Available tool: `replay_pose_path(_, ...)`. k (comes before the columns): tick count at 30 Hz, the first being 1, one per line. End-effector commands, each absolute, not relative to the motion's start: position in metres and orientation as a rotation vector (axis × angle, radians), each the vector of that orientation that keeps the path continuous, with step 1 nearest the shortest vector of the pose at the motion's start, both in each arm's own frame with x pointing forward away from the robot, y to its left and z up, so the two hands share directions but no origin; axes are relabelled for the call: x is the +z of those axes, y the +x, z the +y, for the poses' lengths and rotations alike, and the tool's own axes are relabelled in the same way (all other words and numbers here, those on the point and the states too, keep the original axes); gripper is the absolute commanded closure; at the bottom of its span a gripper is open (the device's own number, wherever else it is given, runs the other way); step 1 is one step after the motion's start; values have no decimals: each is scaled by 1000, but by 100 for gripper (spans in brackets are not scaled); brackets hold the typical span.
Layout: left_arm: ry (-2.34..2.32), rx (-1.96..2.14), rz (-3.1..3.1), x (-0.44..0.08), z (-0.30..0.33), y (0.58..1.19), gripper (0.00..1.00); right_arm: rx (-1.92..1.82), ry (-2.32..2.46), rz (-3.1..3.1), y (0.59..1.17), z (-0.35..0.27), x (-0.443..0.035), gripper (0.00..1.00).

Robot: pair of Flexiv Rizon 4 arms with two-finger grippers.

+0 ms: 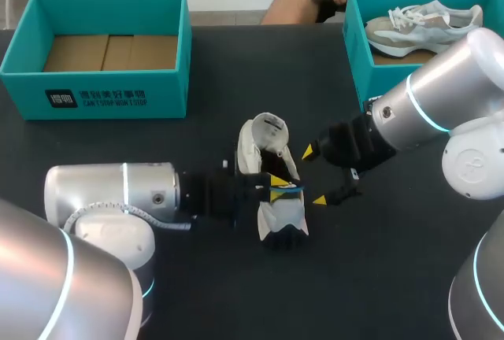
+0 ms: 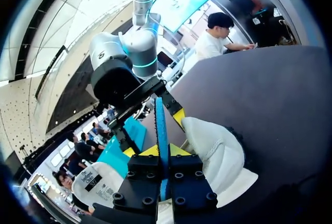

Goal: Take the shoe out of the shoebox, open the shoe tongue, remove and reinsert the insole, then place the shoe into the shoebox

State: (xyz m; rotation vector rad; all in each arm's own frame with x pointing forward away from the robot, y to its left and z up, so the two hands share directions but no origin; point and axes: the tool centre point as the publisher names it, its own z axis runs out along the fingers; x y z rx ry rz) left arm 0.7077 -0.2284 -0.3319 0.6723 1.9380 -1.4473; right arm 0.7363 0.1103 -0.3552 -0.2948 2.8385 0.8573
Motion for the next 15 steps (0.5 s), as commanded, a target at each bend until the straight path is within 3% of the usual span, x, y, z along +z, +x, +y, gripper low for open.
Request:
replay_pose_path(1, 682, -1422, 1926, -341, -237, 722, 100, 854, -293, 2837, 735, 111, -356, 0)
replay_pose_path(13, 673, -1381, 1961, -344, -223, 722, 99, 854, -293, 2837, 735, 111, -356, 0)
replay_pose_path(15, 675, -1400, 1950, -339, -223, 719, 76, 854, -293, 2837, 735, 111, -356, 0)
